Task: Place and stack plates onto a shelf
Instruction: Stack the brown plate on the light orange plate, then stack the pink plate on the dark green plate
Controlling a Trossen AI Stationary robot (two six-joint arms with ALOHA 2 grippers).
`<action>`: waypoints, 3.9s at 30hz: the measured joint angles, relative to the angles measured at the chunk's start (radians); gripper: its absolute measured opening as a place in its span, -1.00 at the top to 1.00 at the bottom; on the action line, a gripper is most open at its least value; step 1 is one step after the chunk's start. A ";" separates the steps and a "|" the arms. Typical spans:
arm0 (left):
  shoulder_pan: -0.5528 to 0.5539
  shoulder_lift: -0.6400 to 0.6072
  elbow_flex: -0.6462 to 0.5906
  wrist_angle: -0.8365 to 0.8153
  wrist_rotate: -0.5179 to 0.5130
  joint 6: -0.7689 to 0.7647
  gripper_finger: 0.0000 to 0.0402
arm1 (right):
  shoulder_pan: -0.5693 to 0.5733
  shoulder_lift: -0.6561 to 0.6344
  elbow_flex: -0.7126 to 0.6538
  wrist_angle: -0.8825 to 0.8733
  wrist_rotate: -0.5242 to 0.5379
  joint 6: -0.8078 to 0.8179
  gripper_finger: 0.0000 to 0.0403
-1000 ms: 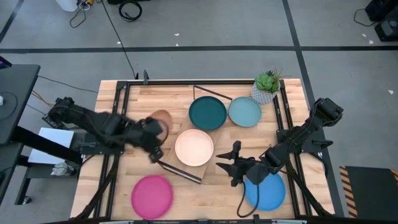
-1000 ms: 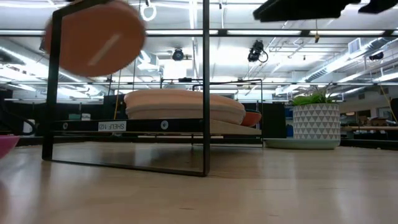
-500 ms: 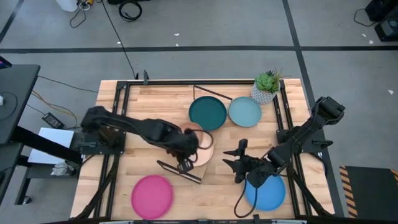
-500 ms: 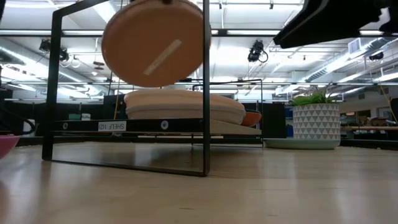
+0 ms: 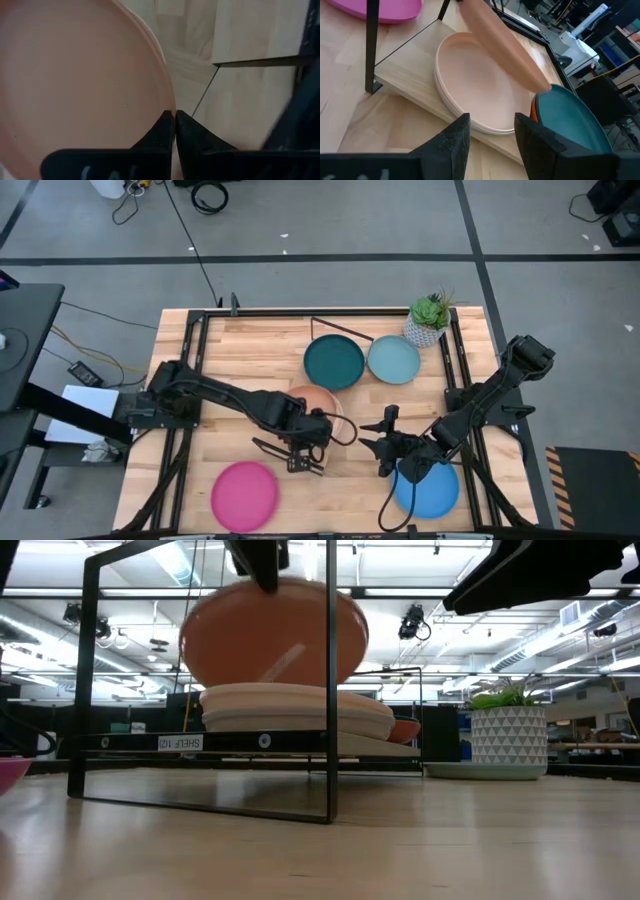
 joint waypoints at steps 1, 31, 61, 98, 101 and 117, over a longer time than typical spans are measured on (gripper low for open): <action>-0.003 0.005 0.000 0.000 -0.003 0.020 0.93 | 0.000 0.000 0.000 0.000 0.000 0.000 0.21; -0.068 0.002 -0.113 0.059 -0.072 0.410 0.51 | 0.000 0.000 0.000 0.031 -0.053 0.004 0.21; -0.498 -0.556 -0.592 0.619 -0.395 0.151 0.64 | -0.316 0.244 0.016 0.630 -0.582 -0.331 0.21; -0.649 -0.472 -0.623 0.615 -0.438 -0.275 0.69 | -0.491 0.379 0.285 0.240 -0.845 -0.420 0.21; -0.649 -0.422 -0.623 0.615 -0.386 -0.334 0.69 | -0.471 0.332 0.260 0.248 -0.785 -0.410 0.21; -0.648 -0.165 -0.623 0.698 -0.202 -0.686 0.66 | -0.323 0.073 0.214 -0.058 -0.387 -0.229 0.21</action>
